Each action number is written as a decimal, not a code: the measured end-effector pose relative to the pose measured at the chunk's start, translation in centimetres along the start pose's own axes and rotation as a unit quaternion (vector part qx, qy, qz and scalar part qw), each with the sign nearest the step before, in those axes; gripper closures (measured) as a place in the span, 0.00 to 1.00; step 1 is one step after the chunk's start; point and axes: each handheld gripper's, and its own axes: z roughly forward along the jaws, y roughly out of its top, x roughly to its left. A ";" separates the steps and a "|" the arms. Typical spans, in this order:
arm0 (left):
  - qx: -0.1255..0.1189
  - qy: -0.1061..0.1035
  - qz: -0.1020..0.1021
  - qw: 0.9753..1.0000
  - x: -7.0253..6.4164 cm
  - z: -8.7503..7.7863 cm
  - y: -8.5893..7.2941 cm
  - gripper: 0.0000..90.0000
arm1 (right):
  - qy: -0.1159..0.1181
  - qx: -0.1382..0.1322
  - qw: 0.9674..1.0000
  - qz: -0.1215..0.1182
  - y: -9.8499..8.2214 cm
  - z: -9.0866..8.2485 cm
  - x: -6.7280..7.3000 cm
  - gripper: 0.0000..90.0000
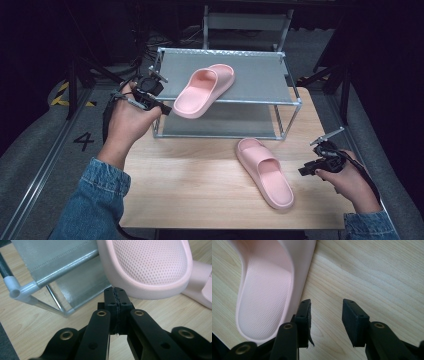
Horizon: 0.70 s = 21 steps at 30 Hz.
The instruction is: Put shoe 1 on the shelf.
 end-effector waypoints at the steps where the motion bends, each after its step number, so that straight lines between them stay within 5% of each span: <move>1: -0.001 -0.006 0.004 1.000 -0.3 0.0 0.0 1.00 | -0.001 0.000 1.000 0.000 0.0 0.0 0.0 0.67; 21: 0.002 -0.040 0.073 0.997 -5.0 1.1 0.8 0.99 | -0.002 0.000 1.000 -0.001 -0.1 0.0 0.0 0.67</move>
